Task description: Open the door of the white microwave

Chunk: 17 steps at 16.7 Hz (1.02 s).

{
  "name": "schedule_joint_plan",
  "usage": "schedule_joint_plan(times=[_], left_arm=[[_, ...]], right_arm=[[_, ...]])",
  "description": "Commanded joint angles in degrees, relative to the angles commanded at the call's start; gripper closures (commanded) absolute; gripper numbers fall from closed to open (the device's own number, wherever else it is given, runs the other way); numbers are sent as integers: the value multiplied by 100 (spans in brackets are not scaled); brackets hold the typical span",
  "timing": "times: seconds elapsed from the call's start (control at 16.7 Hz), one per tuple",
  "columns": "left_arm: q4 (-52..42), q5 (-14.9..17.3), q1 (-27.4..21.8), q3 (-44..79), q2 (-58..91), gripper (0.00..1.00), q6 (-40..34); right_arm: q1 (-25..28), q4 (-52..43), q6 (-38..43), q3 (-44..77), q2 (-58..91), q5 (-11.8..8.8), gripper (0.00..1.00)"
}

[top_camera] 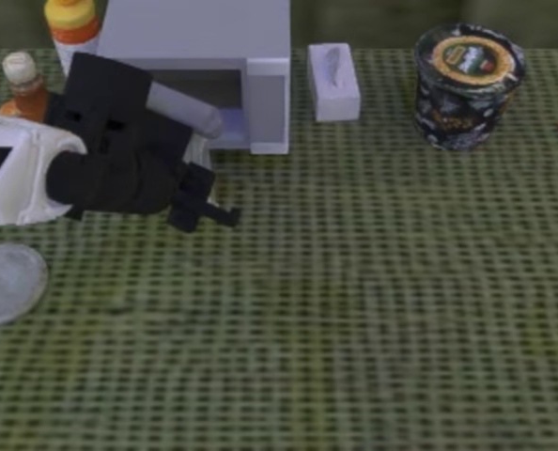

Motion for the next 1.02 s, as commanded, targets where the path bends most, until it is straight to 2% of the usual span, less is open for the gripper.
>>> schedule_joint_plan(times=[0.48, 1.02], left_arm=[[0, 0, 0, 0, 0, 100, 0], [-84, 405, 218, -135, -136, 100, 492]], right_arm=[[0, 0, 0, 0, 0, 0, 0], [0, 0, 0, 0, 0, 0, 0]])
